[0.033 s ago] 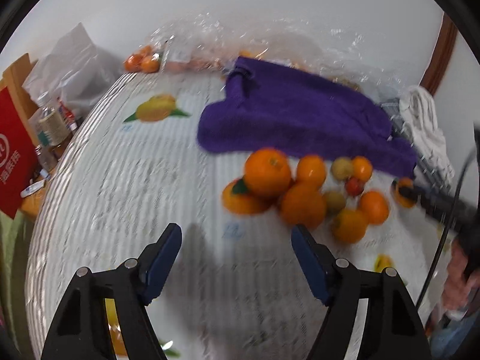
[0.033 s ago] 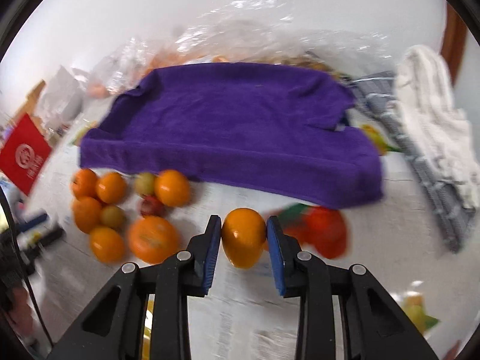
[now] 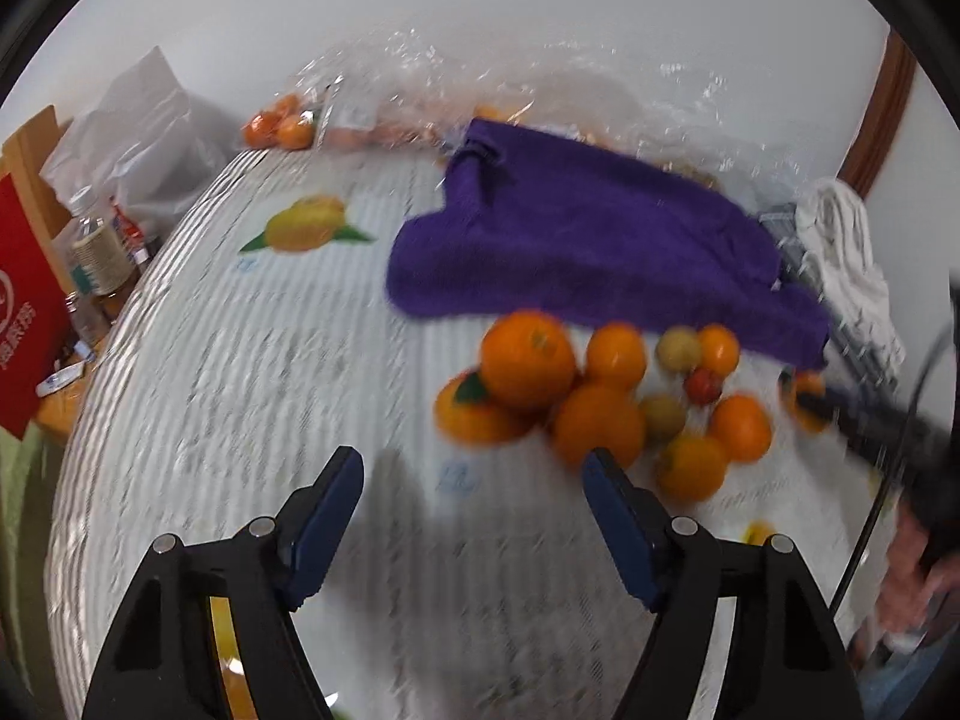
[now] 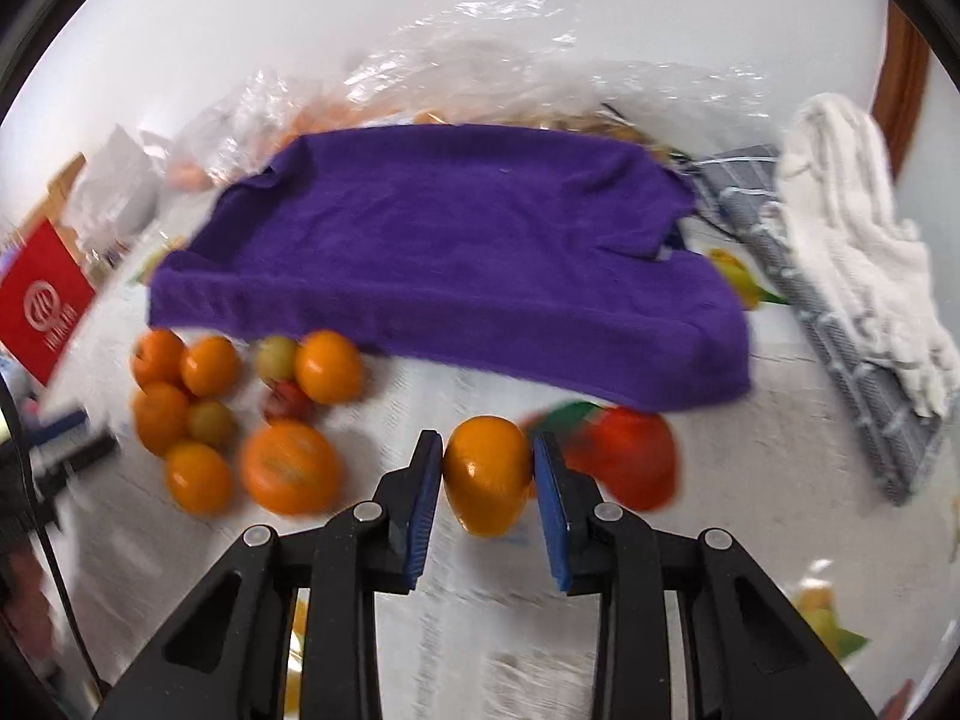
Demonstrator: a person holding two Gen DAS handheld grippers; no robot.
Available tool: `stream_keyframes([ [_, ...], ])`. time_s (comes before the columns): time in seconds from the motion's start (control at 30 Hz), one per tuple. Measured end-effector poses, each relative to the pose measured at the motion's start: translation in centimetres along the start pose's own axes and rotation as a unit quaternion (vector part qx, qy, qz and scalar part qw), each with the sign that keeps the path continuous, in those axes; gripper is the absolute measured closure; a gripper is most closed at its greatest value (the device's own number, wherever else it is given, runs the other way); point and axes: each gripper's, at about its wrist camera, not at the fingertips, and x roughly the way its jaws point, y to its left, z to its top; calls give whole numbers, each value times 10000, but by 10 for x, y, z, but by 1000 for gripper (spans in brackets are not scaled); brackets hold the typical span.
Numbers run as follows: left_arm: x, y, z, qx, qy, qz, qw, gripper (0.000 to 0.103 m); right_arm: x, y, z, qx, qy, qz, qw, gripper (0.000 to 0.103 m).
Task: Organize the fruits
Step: 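Grasp an orange with the right tool while the left tool grasps a mandarin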
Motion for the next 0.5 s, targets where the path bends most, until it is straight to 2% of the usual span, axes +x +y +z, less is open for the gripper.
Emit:
stream_keyframes([
  [0.13,9,-6,20,-184,-3,-224,9996,29,1,-10,-12,75,35,124,9999,72],
  [0.23,18,-12,31,-152,88,-255,9995,31,2,-14,-16,104,27,226,9997,71],
  [0.33,26,-15,36,-175,166,-216,9995,40,10,-12,-19,77,120,360,9993,71],
  [0.5,38,-12,37,-285,325,-319,9986,56,13,-7,-22,-64,44,271,9996,71],
])
